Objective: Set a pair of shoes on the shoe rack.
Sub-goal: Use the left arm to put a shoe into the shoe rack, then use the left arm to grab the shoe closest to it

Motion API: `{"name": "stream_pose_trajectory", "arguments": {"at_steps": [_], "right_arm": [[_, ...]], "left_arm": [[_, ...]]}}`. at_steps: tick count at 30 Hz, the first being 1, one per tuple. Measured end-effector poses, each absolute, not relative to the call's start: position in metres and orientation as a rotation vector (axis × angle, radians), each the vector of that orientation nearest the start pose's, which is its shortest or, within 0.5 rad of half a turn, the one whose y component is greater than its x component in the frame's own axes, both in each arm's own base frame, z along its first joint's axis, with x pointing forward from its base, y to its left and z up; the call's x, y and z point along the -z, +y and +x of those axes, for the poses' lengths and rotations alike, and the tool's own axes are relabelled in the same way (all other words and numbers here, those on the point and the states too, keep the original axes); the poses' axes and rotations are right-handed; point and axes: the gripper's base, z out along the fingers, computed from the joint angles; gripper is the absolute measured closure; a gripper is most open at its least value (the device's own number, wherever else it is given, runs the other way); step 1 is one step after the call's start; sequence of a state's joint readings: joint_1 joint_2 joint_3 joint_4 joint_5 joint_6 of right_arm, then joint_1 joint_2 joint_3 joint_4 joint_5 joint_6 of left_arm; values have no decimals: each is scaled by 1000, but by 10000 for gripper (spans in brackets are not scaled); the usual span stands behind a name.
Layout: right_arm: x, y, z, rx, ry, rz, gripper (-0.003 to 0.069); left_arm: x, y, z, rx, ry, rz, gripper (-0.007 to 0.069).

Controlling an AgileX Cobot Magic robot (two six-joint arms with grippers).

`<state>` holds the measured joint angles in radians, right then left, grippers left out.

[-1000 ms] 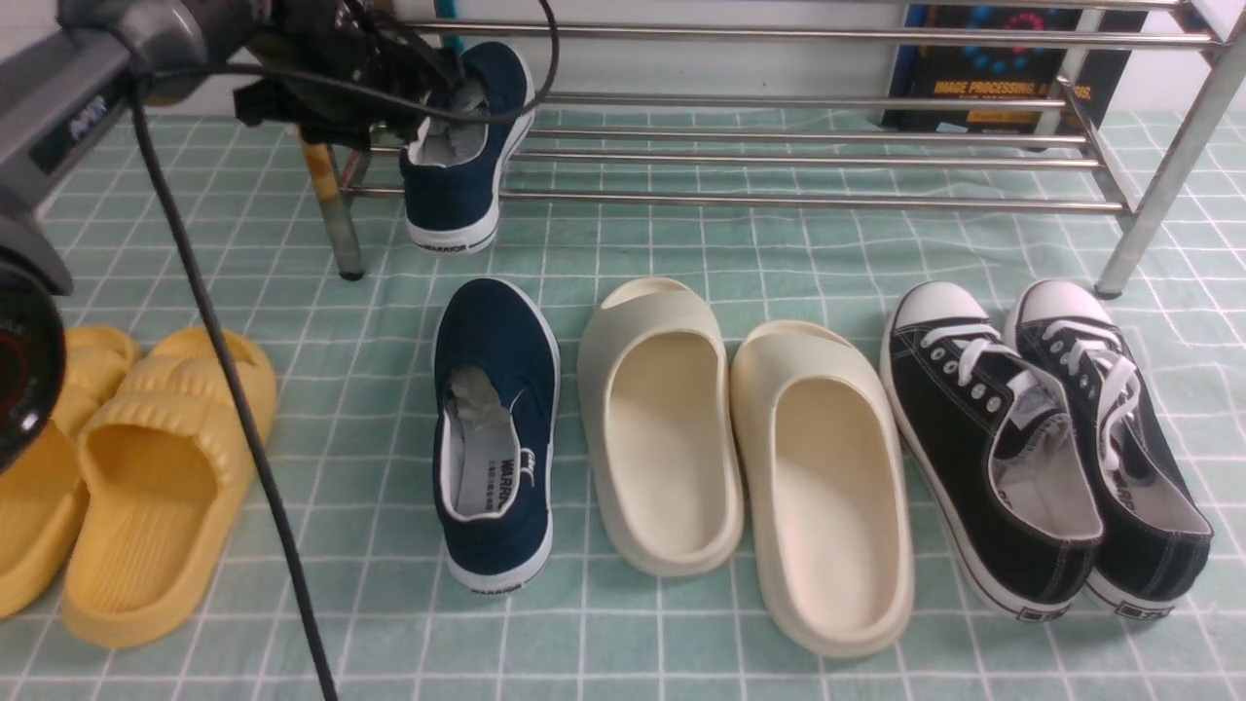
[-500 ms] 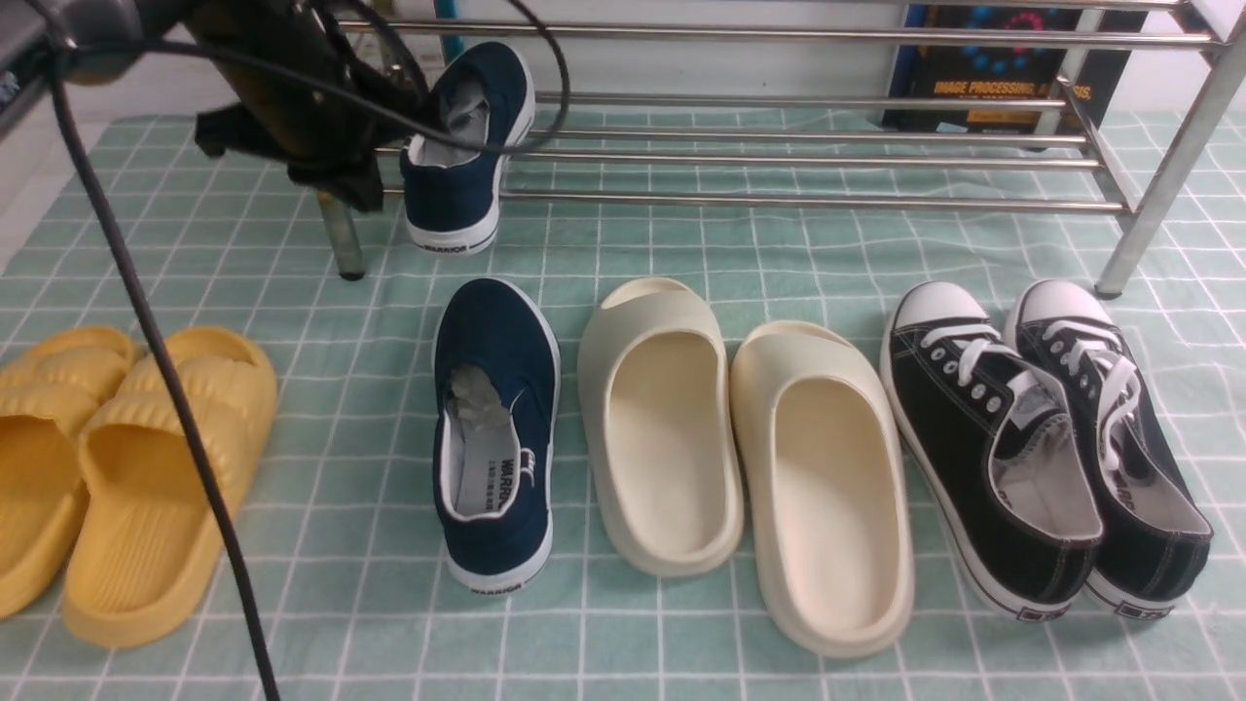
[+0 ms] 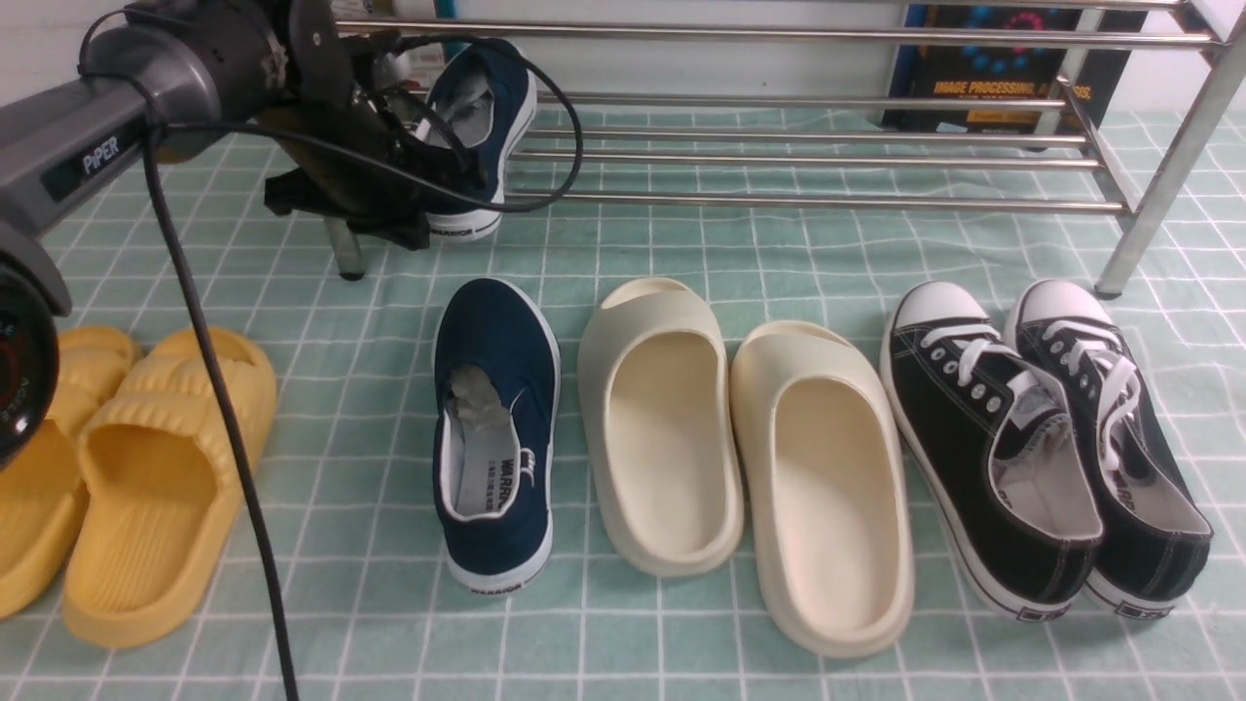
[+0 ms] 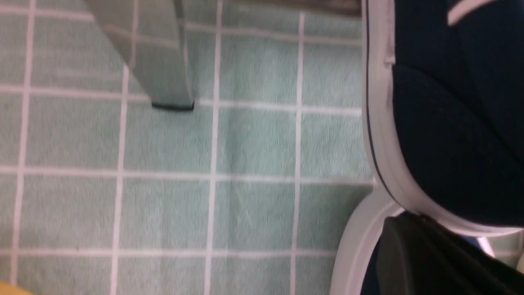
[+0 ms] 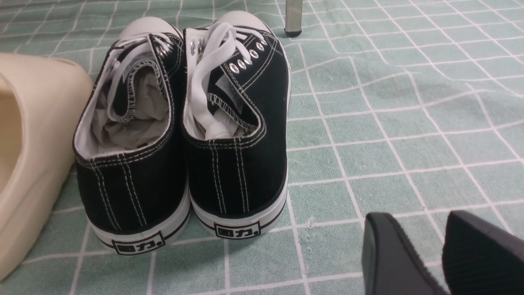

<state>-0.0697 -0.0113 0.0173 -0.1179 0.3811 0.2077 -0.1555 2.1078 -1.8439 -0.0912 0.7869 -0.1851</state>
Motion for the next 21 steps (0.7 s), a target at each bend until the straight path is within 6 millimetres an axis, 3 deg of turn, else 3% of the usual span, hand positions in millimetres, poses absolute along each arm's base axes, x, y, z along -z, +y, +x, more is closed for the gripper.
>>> {"name": "stream_pose_trajectory", "arguments": {"at_steps": [10, 16, 21], "right_arm": [[-174, -8, 52, 21, 1859, 187, 419], [-174, -8, 52, 21, 1859, 187, 419], [-174, -8, 52, 21, 1859, 187, 419]], "left_arm": [[-258, -79, 472, 212, 2577, -76, 624], [-298, -78, 461, 190, 2698, -57, 430], [-333, -78, 453, 219, 2649, -50, 295]]}}
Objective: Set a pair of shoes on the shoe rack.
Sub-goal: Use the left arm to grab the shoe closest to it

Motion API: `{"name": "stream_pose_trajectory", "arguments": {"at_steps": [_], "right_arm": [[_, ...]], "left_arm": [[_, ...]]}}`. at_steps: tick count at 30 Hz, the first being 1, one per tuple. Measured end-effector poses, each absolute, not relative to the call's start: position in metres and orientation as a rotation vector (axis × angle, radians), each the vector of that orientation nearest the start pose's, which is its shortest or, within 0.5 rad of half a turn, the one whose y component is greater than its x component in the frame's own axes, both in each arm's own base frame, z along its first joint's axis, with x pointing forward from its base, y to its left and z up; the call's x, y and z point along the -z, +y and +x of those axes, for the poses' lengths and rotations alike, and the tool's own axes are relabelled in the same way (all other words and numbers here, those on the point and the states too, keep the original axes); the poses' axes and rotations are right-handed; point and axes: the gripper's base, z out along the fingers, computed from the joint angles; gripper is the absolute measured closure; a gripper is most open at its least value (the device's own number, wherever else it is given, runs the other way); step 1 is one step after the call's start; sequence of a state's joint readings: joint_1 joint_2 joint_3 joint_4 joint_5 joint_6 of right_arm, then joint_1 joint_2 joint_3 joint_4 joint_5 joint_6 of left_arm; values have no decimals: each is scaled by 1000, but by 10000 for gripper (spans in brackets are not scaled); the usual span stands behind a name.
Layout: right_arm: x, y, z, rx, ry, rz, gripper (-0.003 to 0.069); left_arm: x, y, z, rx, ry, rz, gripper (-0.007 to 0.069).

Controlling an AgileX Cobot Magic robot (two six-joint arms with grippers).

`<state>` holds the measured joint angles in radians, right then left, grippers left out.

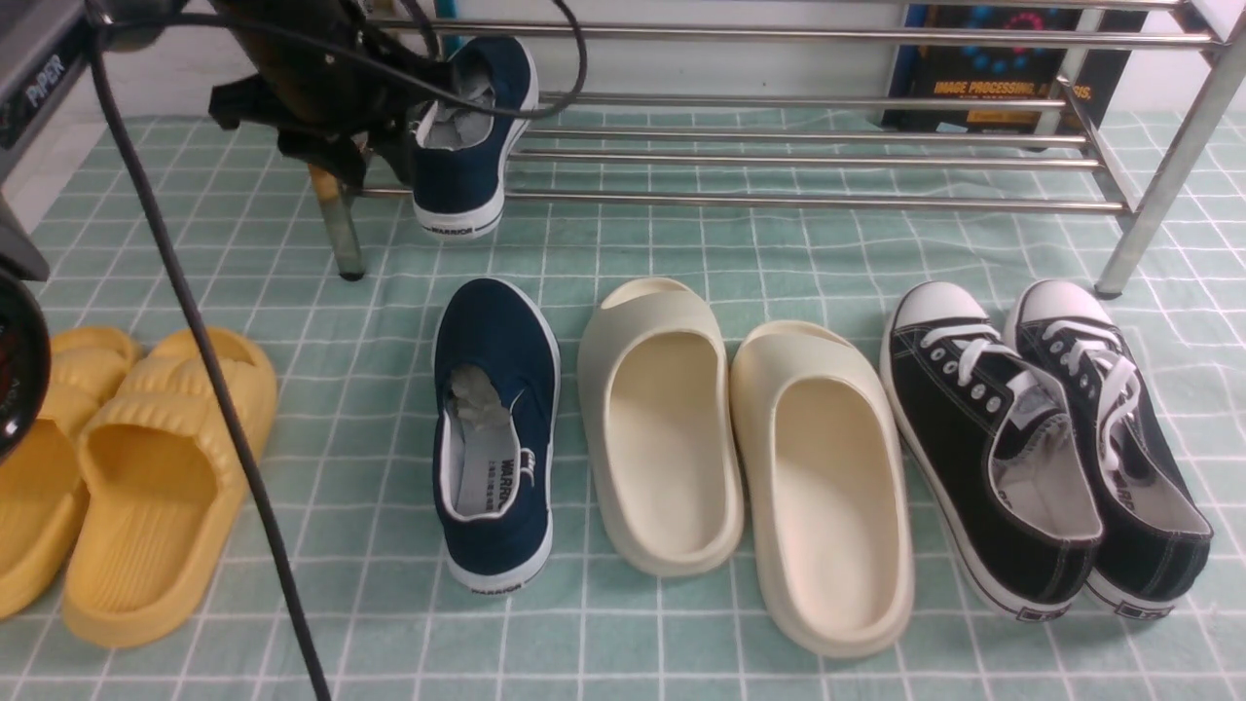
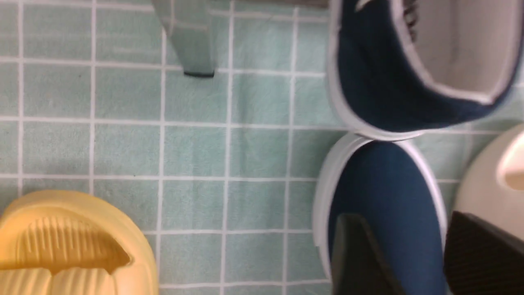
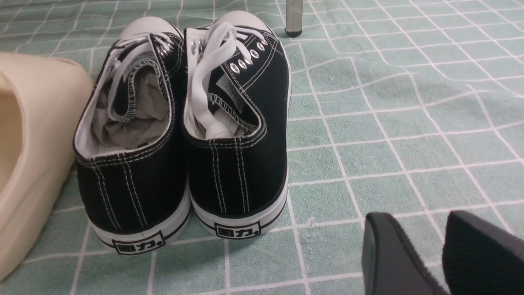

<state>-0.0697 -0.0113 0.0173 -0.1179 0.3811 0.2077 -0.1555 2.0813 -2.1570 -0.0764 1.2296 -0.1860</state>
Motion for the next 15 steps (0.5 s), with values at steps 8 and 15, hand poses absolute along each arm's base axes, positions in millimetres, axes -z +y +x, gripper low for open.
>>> {"name": "stream_pose_trajectory", "arguments": {"at_steps": [8, 15], "right_arm": [[-174, -8, 52, 21, 1859, 187, 419], [-174, -8, 52, 21, 1859, 186, 419]], "left_arm": [[-414, -75, 378, 266, 2524, -15, 299], [-392, -86, 295, 195, 2646, 94, 389]]}}
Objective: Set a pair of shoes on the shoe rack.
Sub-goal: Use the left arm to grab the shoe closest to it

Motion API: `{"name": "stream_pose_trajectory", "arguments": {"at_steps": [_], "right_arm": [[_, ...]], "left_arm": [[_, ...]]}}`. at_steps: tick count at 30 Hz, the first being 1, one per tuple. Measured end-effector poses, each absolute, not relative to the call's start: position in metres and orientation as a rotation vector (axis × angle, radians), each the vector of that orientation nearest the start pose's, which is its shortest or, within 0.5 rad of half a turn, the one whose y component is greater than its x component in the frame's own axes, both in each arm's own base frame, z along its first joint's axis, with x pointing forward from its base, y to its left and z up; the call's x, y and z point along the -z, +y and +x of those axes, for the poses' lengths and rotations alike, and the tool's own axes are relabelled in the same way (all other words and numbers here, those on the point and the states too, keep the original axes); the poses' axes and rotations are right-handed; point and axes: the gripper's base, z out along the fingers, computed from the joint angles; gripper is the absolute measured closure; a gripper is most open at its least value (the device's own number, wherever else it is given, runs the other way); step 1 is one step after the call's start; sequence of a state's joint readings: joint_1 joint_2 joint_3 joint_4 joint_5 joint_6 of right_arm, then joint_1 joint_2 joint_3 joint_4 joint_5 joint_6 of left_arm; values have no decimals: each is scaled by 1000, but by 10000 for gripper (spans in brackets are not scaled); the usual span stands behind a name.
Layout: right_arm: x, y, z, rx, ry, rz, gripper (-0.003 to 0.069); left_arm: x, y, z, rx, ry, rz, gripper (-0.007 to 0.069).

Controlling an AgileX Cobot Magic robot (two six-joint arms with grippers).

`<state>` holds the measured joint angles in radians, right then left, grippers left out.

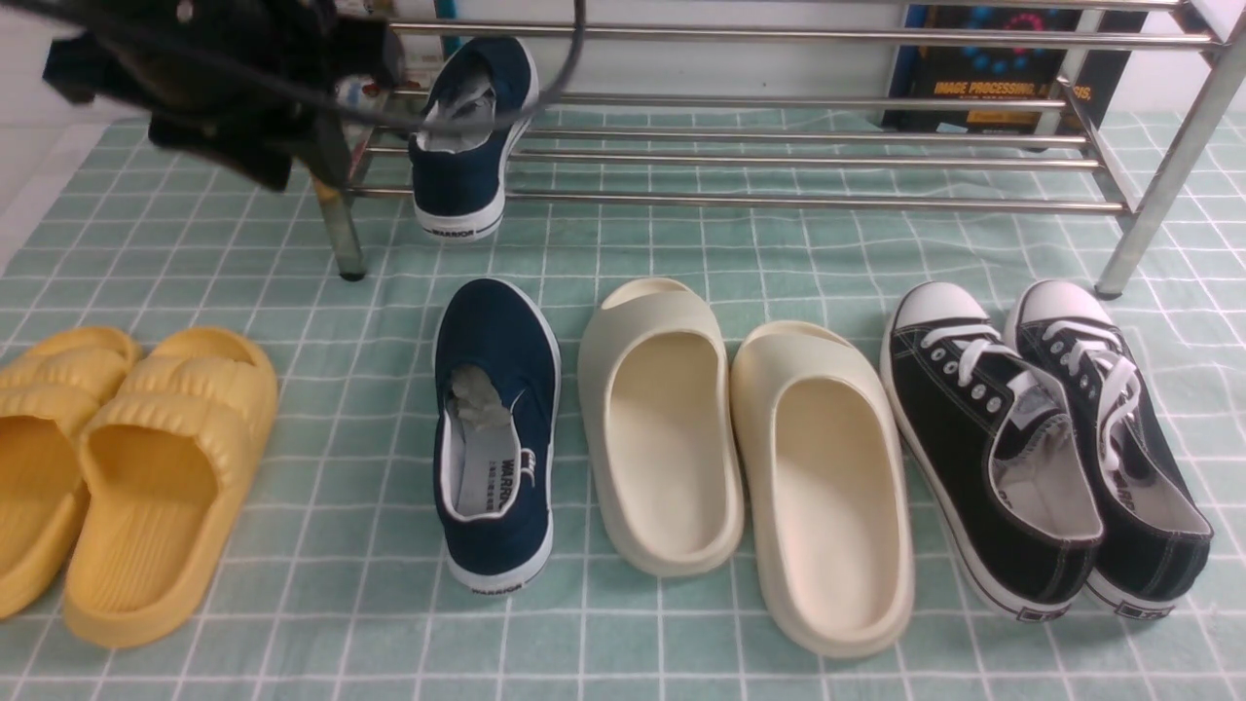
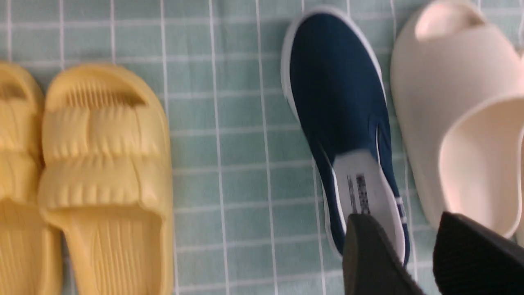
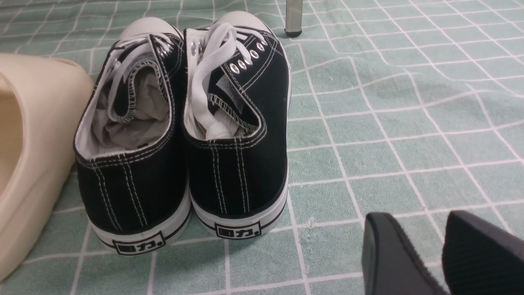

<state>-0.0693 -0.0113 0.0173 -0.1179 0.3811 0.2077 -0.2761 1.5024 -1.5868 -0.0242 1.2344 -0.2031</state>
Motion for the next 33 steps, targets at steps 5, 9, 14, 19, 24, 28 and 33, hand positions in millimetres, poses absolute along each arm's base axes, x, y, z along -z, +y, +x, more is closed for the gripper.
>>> {"name": "stream_pose_trajectory", "arguments": {"at_steps": [5, 9, 14, 19, 24, 28, 33], "right_arm": [[-174, -8, 52, 21, 1859, 186, 419], [-174, -8, 52, 21, 1859, 186, 419], [-174, -8, 52, 21, 1859, 186, 419], [-174, -8, 52, 21, 1859, 186, 419], [-174, -8, 52, 21, 1859, 186, 419], [-174, -8, 52, 21, 1859, 186, 419], [-174, -8, 52, 21, 1859, 186, 419]], "left_arm": [[-353, -86, 269, 211, 2733, 112, 419], [-327, -86, 269, 190, 2804, 107, 419], [-288, -92, 282, 199, 2864, 75, 363], [-268, -99, 297, 235, 2887, 60, 274], [-241, -105, 313, 239, 2921, 49, 237], [-214, -110, 324, 266, 2964, 9, 232], [-197, -116, 331, 317, 2982, -44, 326]]}}
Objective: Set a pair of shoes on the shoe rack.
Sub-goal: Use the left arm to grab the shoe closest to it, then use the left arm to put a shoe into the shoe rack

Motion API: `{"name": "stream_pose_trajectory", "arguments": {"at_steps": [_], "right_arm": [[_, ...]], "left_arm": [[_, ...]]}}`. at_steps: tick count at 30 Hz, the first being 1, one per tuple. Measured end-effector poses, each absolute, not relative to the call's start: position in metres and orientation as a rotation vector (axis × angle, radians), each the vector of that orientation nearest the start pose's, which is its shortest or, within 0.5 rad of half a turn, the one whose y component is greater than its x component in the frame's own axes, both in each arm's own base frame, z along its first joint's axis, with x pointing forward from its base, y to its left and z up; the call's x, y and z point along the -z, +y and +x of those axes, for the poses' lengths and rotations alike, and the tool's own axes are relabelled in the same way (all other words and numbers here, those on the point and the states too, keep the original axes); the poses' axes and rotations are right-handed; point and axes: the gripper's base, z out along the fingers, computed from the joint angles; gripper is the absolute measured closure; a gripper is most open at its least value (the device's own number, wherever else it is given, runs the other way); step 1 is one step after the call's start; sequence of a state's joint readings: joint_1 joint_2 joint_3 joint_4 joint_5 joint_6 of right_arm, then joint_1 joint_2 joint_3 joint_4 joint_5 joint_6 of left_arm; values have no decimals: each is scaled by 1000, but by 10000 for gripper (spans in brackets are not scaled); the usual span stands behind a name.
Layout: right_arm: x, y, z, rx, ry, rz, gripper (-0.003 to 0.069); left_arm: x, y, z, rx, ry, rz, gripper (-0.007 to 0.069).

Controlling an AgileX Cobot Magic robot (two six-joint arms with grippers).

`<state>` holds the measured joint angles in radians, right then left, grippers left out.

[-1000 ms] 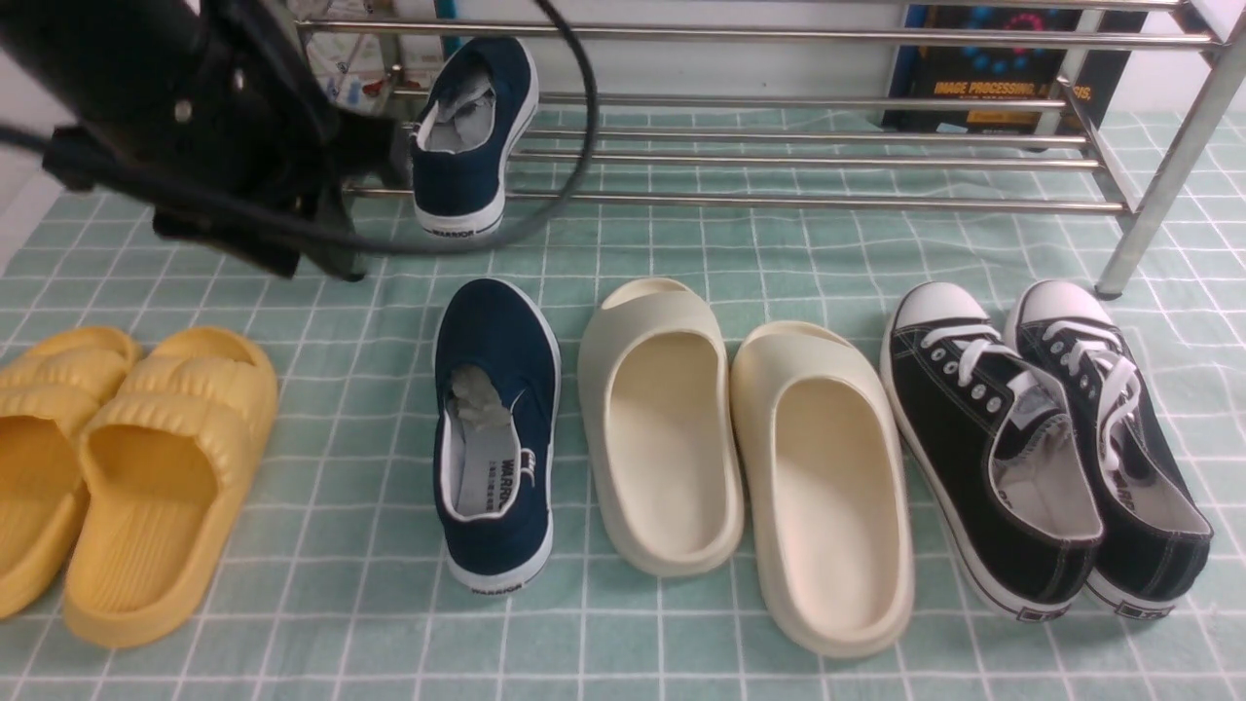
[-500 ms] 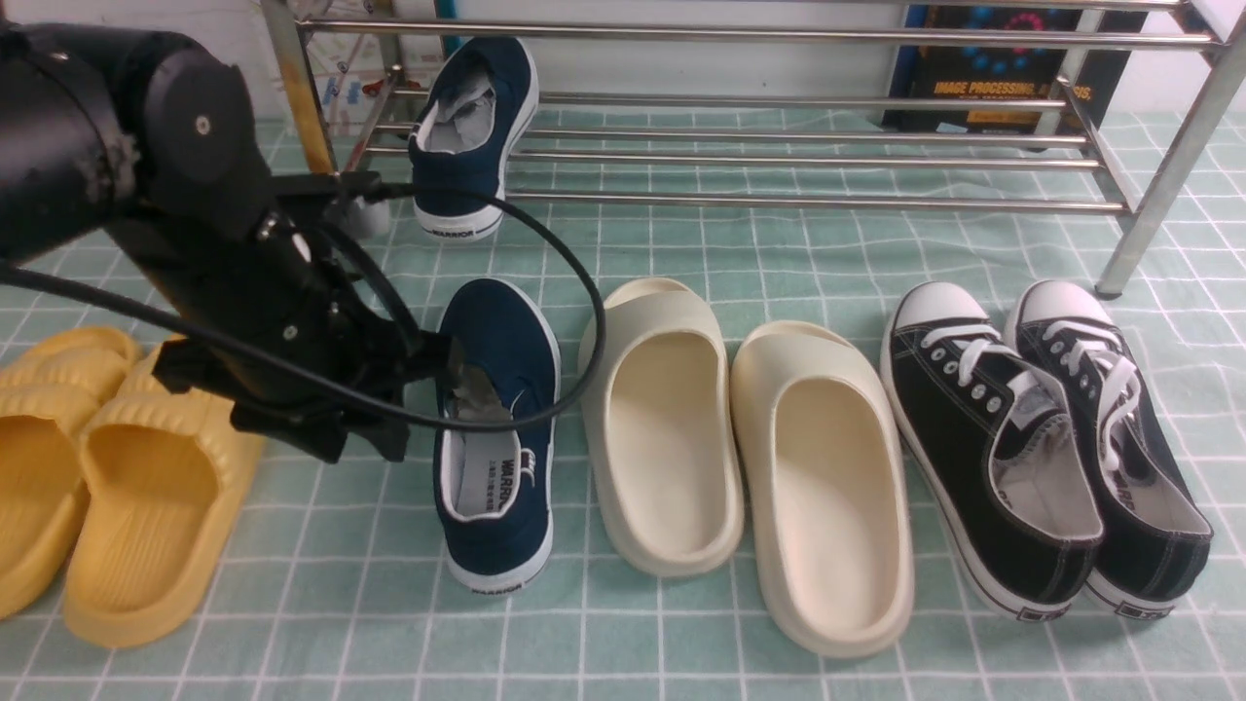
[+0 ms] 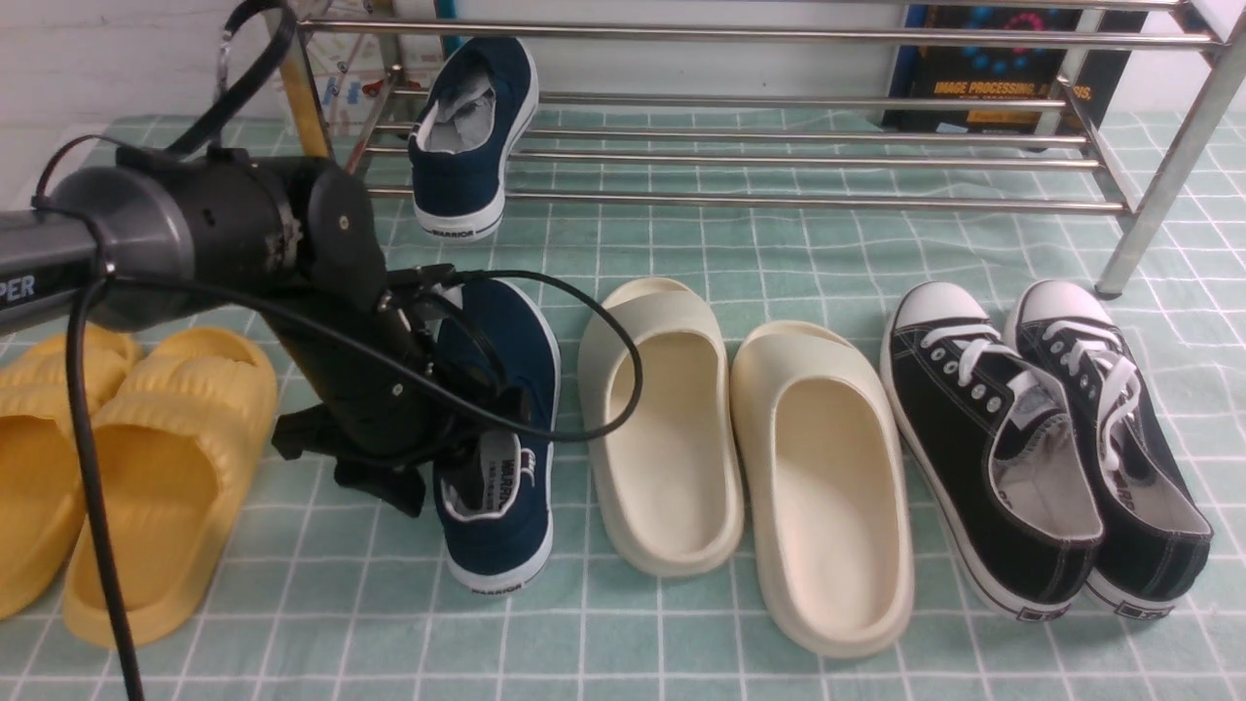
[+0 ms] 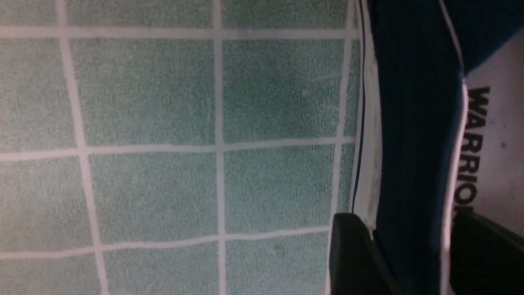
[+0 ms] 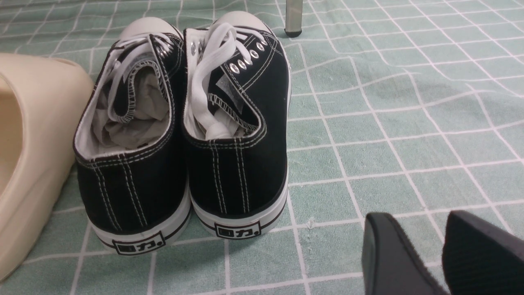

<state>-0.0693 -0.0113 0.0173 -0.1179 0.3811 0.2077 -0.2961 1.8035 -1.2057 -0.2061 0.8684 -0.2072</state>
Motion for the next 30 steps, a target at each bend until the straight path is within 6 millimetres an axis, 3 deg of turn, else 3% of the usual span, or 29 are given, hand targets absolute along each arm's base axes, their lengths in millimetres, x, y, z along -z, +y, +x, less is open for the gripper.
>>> {"name": "stream_pose_trajectory", "arguments": {"at_steps": [7, 11, 15, 20, 24, 30], "right_arm": [[-174, -8, 52, 21, 1859, 186, 419], [-174, -8, 52, 21, 1859, 186, 419], [-174, -8, 52, 21, 1859, 186, 419], [-174, -8, 52, 21, 1859, 186, 419], [-174, -8, 52, 21, 1859, 186, 419], [-174, -8, 52, 21, 1859, 186, 419]], "left_arm": [[-207, -115, 329, 328, 2948, -40, 615], [-232, -112, 319, 342, 2899, -16, 622], [-278, -108, 306, 377, 2792, 21, 623], [-314, -112, 316, 415, 2661, 39, 623], [-313, -117, 333, 416, 2655, 40, 623], [-286, -133, 376, 466, 2688, 5, 623]]}}
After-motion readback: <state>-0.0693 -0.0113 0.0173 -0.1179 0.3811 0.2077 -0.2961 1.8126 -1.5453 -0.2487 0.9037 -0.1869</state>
